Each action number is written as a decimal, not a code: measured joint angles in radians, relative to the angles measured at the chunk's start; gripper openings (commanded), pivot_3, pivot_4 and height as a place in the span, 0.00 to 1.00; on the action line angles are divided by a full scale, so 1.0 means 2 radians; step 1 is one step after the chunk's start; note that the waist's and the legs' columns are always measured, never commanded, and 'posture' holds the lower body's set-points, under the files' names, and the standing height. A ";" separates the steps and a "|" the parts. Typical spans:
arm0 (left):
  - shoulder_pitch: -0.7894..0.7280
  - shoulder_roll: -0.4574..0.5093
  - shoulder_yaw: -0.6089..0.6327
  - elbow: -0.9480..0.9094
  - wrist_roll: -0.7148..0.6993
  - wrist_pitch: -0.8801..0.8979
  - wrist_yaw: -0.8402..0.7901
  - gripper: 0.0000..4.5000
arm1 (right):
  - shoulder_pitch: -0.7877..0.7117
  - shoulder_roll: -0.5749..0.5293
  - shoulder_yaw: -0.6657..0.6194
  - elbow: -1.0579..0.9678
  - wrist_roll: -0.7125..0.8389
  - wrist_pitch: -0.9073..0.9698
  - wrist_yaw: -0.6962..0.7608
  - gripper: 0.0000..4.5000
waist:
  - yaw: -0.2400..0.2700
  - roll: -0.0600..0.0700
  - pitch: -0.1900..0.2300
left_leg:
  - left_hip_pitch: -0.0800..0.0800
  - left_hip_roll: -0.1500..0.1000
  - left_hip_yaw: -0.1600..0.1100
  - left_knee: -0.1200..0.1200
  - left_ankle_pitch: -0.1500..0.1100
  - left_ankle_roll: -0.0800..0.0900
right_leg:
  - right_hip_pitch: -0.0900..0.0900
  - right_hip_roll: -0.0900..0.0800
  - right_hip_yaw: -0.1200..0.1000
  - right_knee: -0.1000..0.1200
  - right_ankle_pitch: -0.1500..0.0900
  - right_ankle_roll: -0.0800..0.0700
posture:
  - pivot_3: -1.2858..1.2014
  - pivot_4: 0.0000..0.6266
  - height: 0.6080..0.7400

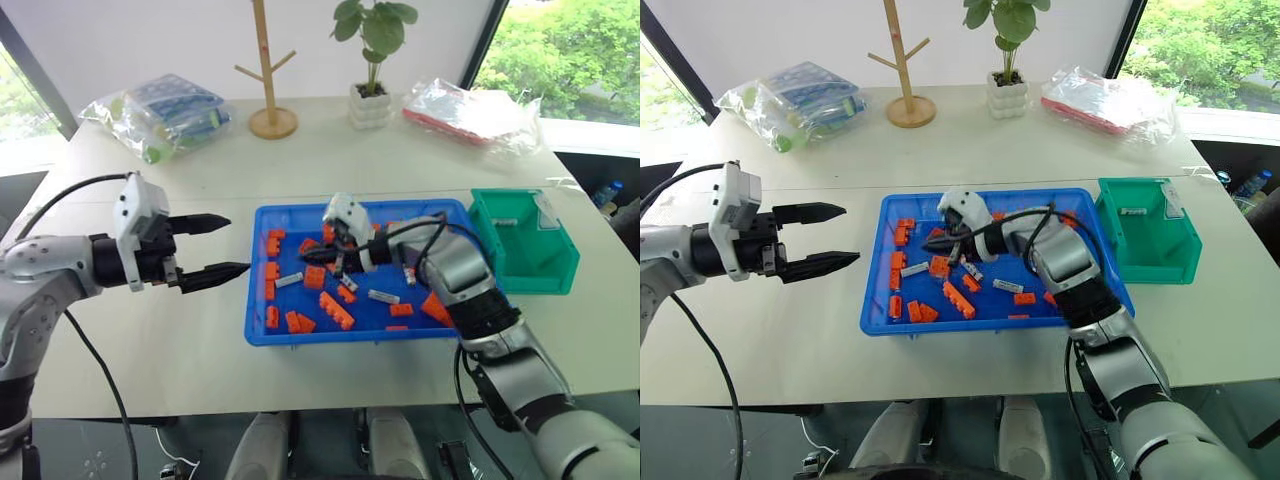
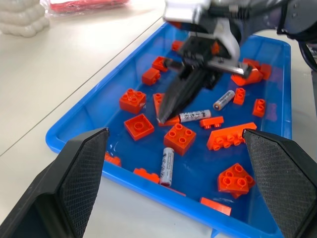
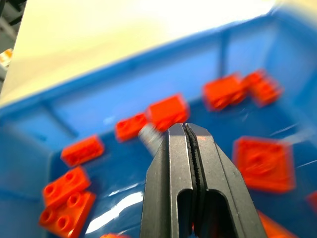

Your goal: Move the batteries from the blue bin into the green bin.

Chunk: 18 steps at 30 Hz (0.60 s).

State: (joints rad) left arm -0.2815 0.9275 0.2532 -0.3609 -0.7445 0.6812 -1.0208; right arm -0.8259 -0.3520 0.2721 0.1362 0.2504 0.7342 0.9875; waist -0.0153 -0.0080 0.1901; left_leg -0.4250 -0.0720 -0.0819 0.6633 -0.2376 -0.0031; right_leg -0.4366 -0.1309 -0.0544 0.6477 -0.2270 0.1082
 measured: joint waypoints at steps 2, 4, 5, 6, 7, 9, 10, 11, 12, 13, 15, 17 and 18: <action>-0.001 0.000 -0.002 0.003 0.002 -0.002 -0.001 1.00 | -0.002 -0.006 0.001 0.011 -0.006 -0.017 0.003 0.01 | 0.000 0.000 0.000 | 0.000 0.000 0.000 0.000 0.000 0.000 | 0.000 0.000 0.000 0.000 0.000 0.000 | 0.52 0.24 0.64; -0.001 0.000 -0.003 0.005 0.004 -0.005 -0.002 1.00 | -0.002 -0.007 0.007 0.024 -0.016 -0.033 0.005 0.01 | 0.000 0.000 0.000 | 0.000 0.000 0.000 0.000 0.000 0.000 | 0.000 0.000 0.000 0.000 0.000 0.000 | 0.52 0.24 0.64; -0.001 0.000 -0.003 0.006 0.006 -0.006 -0.003 1.00 | -0.003 -0.006 0.012 0.028 -0.020 -0.038 0.006 0.01 | 0.000 0.000 0.000 | 0.000 0.000 0.000 0.000 0.000 0.000 | 0.000 0.000 0.000 0.000 0.000 0.000 | 0.52 0.24 0.64; -0.001 0.000 -0.004 0.007 0.008 -0.008 -0.005 1.00 | -0.004 -0.006 0.019 0.032 -0.025 -0.047 0.009 0.01 | -0.001 0.000 0.000 | 0.000 0.000 0.000 0.000 0.000 0.000 | 0.000 0.000 0.000 0.000 0.000 0.000 | 0.52 0.24 0.64; -0.002 0.000 -0.005 0.009 0.009 -0.009 -0.006 1.00 | -0.005 -0.005 0.028 0.036 -0.031 -0.056 0.013 0.06 | -0.001 0.000 0.000 | 0.000 0.000 0.000 0.000 0.000 0.000 | 0.000 0.000 0.000 0.000 0.000 0.000 | 0.52 0.24 0.64; -0.004 0.000 -0.008 0.009 0.011 -0.010 -0.008 1.00 | -0.013 -0.001 0.046 0.046 -0.046 -0.074 0.019 0.20 | -0.003 0.000 0.000 | 0.000 0.000 0.000 0.000 0.000 0.000 | 0.000 0.000 0.000 0.000 0.000 0.000 | 0.52 0.24 0.64; -0.005 0.000 -0.008 0.009 0.012 -0.011 -0.009 1.00 | -0.019 0.000 0.059 0.053 -0.056 -0.085 0.024 0.30 | -0.003 0.000 0.000 | 0.000 0.000 0.000 0.000 0.000 0.000 | 0.000 0.000 0.000 0.000 0.000 0.000 | 0.52 0.24 0.64; -0.005 0.000 -0.008 0.009 0.012 -0.011 -0.009 1.00 | -0.022 0.000 0.066 0.055 -0.061 -0.091 0.027 0.41 | -0.002 0.000 0.000 | 0.000 0.000 0.000 0.000 0.000 0.000 | 0.000 0.000 0.000 0.000 0.000 0.000 | 0.52 0.24 0.64; -0.005 0.000 -0.008 0.010 0.013 -0.011 -0.009 1.00 | -0.027 0.000 0.076 0.058 -0.070 -0.105 0.032 0.53 | -0.002 0.000 0.000 | 0.000 0.000 0.000 0.000 0.000 0.000 | 0.000 0.000 0.000 0.000 0.000 0.000 | 0.52 0.24 0.64; -0.005 0.000 -0.008 0.012 0.013 -0.011 -0.009 1.00 | -0.031 0.000 0.083 0.063 -0.077 -0.115 0.036 0.64 | -0.002 0.000 0.000 | 0.000 0.000 0.000 0.000 0.000 0.000 | 0.000 0.000 0.000 0.000 0.000 0.000 | 0.52 0.24 0.64; -0.005 0.000 -0.008 0.013 0.013 -0.011 -0.009 1.00 | -0.039 0.001 0.098 0.067 -0.091 -0.135 0.046 0.64 | -0.002 0.000 0.000 | 0.000 0.000 0.000 0.000 0.000 0.000 | 0.000 0.000 0.000 0.000 0.000 0.000 | 0.52 0.24 0.64; -0.005 -0.001 -0.008 0.013 0.014 -0.011 -0.009 1.00 | -0.043 0.001 0.112 0.067 -0.103 -0.152 0.062 0.64 | -0.001 0.000 0.000 | 0.000 0.000 0.000 0.000 0.000 0.000 | 0.000 0.000 0.000 0.000 0.000 0.000 | 0.52 0.24 0.64; -0.005 -0.001 -0.008 0.013 0.014 -0.011 -0.009 1.00 | -0.043 0.001 0.117 0.067 -0.106 -0.155 0.068 0.64 | -0.001 0.000 0.000 | 0.000 0.000 0.000 0.000 0.000 0.000 | 0.000 0.000 0.000 0.000 0.000 0.000 | 0.52 0.24 0.64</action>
State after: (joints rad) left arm -0.2919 0.9261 0.2362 -0.3355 -0.7167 0.6601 -1.0382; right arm -0.9113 -0.3509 0.5061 0.2704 0.0387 0.4232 1.1241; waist -0.0179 -0.0079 0.1901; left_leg -0.4255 -0.0718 -0.0819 0.6631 -0.2374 -0.0034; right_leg -0.4375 -0.1307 -0.0543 0.6480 -0.2270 0.1083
